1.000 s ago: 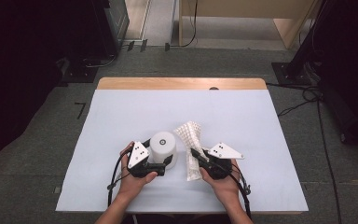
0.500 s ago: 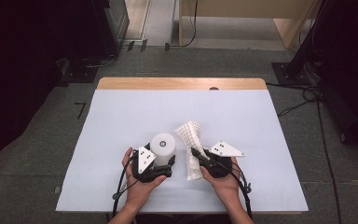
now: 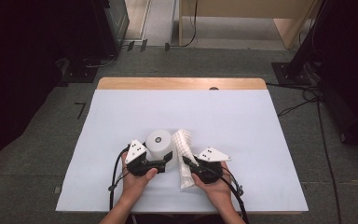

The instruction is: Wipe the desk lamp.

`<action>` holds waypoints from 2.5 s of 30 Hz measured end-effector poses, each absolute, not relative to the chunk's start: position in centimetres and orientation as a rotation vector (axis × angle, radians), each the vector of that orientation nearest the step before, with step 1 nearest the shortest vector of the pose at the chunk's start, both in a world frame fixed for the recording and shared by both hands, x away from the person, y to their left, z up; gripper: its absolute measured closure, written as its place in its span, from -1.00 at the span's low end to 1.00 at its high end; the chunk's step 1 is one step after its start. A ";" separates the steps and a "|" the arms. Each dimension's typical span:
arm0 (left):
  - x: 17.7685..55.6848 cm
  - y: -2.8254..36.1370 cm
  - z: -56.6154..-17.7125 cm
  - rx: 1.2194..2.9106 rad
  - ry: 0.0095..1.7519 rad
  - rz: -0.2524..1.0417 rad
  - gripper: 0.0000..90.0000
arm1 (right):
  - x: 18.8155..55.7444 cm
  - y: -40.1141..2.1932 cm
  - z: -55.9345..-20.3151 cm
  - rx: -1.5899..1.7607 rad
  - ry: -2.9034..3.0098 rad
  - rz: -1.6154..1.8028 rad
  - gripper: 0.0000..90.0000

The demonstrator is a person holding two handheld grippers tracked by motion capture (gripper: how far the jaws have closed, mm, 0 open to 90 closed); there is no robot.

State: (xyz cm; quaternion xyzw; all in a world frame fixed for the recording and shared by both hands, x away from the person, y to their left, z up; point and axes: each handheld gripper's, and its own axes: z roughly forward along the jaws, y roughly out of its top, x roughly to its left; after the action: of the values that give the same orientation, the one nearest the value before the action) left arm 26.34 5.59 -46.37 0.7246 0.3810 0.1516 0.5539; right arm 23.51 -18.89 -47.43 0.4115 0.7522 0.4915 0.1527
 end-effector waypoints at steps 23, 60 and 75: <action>26.2 5.5 -45.3 1.769 0.775 0.304 -0.81 | 22.3 -18.9 -45.0 1.023 2.109 1.471 0.76; 26.2 4.5 -46.8 1.843 0.767 0.447 -0.81 | 23.2 -20.5 -45.0 1.099 2.075 1.470 0.75; 25.3 4.5 -47.5 1.844 0.859 0.547 -0.97 | 23.9 -22.0 -45.0 1.147 2.027 1.460 0.74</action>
State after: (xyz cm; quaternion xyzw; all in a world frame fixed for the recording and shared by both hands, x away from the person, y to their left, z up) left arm 25.26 4.48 -47.55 0.7608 0.3545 0.2257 0.4945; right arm 23.87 -21.99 -45.01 0.4092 0.7233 0.5208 0.1953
